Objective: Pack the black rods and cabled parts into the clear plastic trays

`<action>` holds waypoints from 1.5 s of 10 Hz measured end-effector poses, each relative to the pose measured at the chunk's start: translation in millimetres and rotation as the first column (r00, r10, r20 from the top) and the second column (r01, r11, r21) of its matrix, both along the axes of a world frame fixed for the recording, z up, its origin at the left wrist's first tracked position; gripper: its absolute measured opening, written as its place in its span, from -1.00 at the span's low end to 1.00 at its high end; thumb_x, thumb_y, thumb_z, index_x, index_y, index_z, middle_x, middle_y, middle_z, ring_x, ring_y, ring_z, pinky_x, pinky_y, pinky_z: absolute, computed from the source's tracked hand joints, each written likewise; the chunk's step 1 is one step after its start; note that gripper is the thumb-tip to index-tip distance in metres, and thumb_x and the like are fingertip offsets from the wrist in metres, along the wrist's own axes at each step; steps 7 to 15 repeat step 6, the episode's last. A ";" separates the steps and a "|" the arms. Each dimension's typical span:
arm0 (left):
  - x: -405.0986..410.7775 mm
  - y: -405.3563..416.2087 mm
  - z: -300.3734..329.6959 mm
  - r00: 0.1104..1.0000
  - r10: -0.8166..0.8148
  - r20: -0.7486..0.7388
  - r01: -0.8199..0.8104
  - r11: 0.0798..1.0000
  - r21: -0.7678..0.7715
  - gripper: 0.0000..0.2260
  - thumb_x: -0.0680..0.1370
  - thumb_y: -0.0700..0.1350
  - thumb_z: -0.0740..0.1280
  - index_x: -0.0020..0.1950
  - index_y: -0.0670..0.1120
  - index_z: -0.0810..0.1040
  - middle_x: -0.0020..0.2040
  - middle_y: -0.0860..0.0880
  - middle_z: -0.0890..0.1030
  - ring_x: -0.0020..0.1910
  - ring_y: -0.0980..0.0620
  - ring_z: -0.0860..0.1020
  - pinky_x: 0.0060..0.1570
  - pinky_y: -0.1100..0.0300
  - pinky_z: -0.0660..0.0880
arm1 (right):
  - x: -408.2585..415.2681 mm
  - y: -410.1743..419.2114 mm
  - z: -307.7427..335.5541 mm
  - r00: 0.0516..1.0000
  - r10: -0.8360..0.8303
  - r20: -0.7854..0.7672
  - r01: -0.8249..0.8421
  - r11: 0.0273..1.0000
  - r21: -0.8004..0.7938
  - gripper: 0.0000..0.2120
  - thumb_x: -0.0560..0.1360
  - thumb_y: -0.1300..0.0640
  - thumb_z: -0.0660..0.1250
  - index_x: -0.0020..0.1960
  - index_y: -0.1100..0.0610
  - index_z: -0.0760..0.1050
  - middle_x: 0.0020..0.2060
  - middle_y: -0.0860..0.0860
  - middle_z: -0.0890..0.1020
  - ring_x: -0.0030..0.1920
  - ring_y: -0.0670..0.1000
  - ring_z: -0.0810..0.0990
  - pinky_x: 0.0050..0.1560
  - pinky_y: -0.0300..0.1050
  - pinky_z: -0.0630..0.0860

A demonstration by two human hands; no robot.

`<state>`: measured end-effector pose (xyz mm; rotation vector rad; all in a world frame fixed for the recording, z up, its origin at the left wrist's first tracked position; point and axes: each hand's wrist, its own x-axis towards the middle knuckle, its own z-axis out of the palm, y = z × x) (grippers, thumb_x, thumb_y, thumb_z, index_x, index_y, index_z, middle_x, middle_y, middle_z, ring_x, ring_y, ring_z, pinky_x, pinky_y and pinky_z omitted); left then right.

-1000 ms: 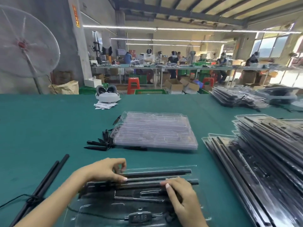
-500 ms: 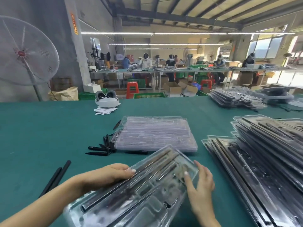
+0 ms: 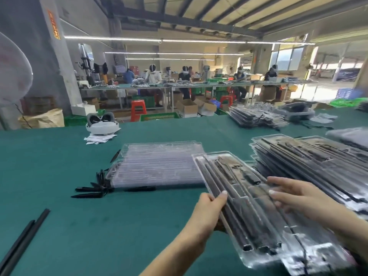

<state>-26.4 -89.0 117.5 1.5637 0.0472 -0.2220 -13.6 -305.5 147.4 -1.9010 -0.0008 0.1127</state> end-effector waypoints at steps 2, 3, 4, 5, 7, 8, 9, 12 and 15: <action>16.2 -87.3 -45.3 0.994 -0.107 0.038 0.075 0.869 0.488 -0.68 0.61 0.11 0.15 0.19 -0.12 0.34 0.13 -0.05 0.36 0.20 -0.03 0.37 0.24 0.14 0.32 | 7.1 -54.8 -42.1 0.960 0.161 0.229 0.145 0.414 -0.899 -0.54 0.65 -0.07 0.00 0.45 0.14 0.30 0.36 0.09 0.40 0.27 -0.08 0.47 0.24 -0.33 0.34; 17.0 -110.7 -70.5 0.989 -0.148 0.029 0.100 0.789 0.607 -0.35 0.64 0.11 0.06 0.55 -0.16 -0.20 0.50 -0.12 -0.02 0.49 -0.11 0.01 0.44 0.05 0.03 | 0.0 -51.1 -71.3 0.857 0.343 0.386 0.336 0.197 -0.921 -0.18 0.66 -0.09 -0.30 -0.05 0.31 0.67 -0.11 0.18 0.69 -0.10 0.06 0.70 0.10 -0.08 0.48; 26.8 -121.4 -75.4 0.985 -0.142 0.094 0.058 0.798 0.599 -0.34 0.64 0.13 0.05 0.55 -0.08 -0.28 0.55 -0.05 -0.17 0.52 -0.05 -0.12 0.46 -0.01 -0.05 | 5.2 -57.3 -87.6 0.814 0.362 0.454 0.422 0.168 -0.891 -0.17 0.65 -0.08 -0.31 -0.13 0.28 0.68 -0.11 0.18 0.70 -0.14 0.12 0.71 0.36 -0.05 0.11; 32.8 -130.9 -78.3 0.993 -0.102 0.063 0.056 0.856 0.513 -0.34 0.64 0.12 0.05 0.54 -0.06 -0.31 0.56 -0.05 -0.12 0.52 -0.07 -0.05 0.46 0.00 -0.02 | 12.9 -55.7 -89.0 0.816 0.387 0.430 0.388 0.186 -0.903 -0.27 0.65 -0.02 -0.23 -0.13 0.22 0.69 -0.12 0.11 0.71 -0.17 0.08 0.70 0.15 0.09 0.24; 33.2 -117.0 -81.9 0.985 -0.171 -0.030 0.170 0.918 0.358 -0.33 0.64 0.14 0.04 0.54 -0.07 -0.31 0.55 -0.13 -0.05 0.52 -0.09 0.04 0.47 0.07 0.01 | 18.0 -51.2 -94.7 0.726 0.425 0.540 0.495 0.223 -0.840 -0.57 0.45 0.12 0.04 -0.18 0.14 0.70 -0.24 -0.01 0.70 -0.27 -0.06 0.68 0.00 0.00 0.27; 33.2 -117.0 -81.9 0.985 -0.171 -0.030 0.170 0.918 0.358 -0.33 0.64 0.14 0.04 0.54 -0.07 -0.31 0.55 -0.13 -0.05 0.52 -0.09 0.04 0.47 0.07 0.01 | 18.0 -51.2 -94.7 0.726 0.425 0.540 0.495 0.223 -0.840 -0.57 0.45 0.12 0.04 -0.18 0.14 0.70 -0.24 -0.01 0.70 -0.27 -0.06 0.68 0.00 0.00 0.27; 33.2 -117.0 -81.9 0.985 -0.171 -0.030 0.170 0.918 0.358 -0.33 0.64 0.14 0.04 0.54 -0.07 -0.31 0.55 -0.13 -0.05 0.52 -0.09 0.04 0.47 0.07 0.01 | 18.0 -51.2 -94.7 0.726 0.425 0.540 0.495 0.223 -0.840 -0.57 0.45 0.12 0.04 -0.18 0.14 0.70 -0.24 -0.01 0.70 -0.27 -0.06 0.68 0.00 0.00 0.27; 33.2 -117.0 -81.9 0.985 -0.171 -0.030 0.170 0.918 0.358 -0.33 0.64 0.14 0.04 0.54 -0.07 -0.31 0.55 -0.13 -0.05 0.52 -0.09 0.04 0.47 0.07 0.01 | 18.0 -51.2 -94.7 0.726 0.425 0.540 0.495 0.223 -0.840 -0.57 0.45 0.12 0.04 -0.18 0.14 0.70 -0.24 -0.01 0.70 -0.27 -0.06 0.68 0.00 0.00 0.27; 33.2 -117.0 -81.9 0.985 -0.171 -0.030 0.170 0.918 0.358 -0.33 0.64 0.14 0.04 0.54 -0.07 -0.31 0.55 -0.13 -0.05 0.52 -0.09 0.04 0.47 0.07 0.01 | 18.0 -51.2 -94.7 0.726 0.425 0.540 0.495 0.223 -0.840 -0.57 0.45 0.12 0.04 -0.18 0.14 0.70 -0.24 -0.01 0.70 -0.27 -0.06 0.68 0.00 0.00 0.27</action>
